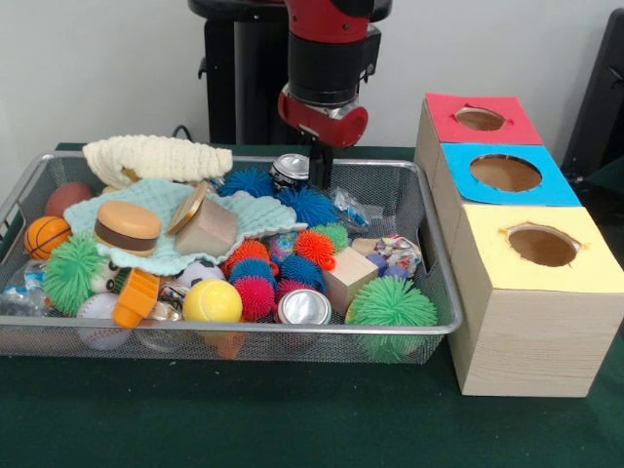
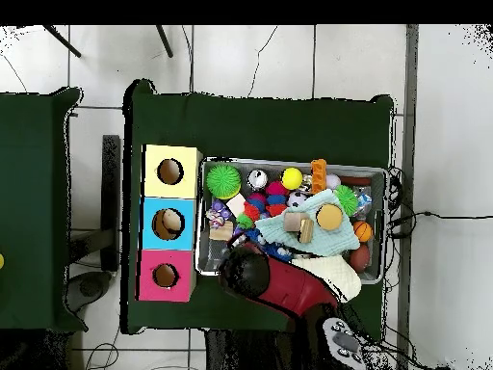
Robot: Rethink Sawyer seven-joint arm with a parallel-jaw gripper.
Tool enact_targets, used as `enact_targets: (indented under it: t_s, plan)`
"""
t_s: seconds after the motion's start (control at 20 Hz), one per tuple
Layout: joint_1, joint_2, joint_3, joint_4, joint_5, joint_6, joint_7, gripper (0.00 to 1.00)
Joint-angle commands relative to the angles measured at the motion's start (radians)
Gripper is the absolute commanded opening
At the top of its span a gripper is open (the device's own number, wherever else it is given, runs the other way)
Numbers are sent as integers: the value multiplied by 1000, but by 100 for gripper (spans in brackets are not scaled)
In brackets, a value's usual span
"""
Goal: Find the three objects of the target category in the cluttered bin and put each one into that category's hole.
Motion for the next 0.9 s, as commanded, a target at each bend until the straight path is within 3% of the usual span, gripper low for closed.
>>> enact_targets:
  t_s: [0.05, 0.5, 0.55, 0.9]
  plan:
    - [8, -72, 51, -54, 19, 166, 82, 0]
    - [2, -59, 55, -66, -9, 157, 64, 0]
    - [-13, -59, 77, -51, 0, 157, 64, 100]
    - [-30, -47, 110, -38, 5, 87, 74, 100]
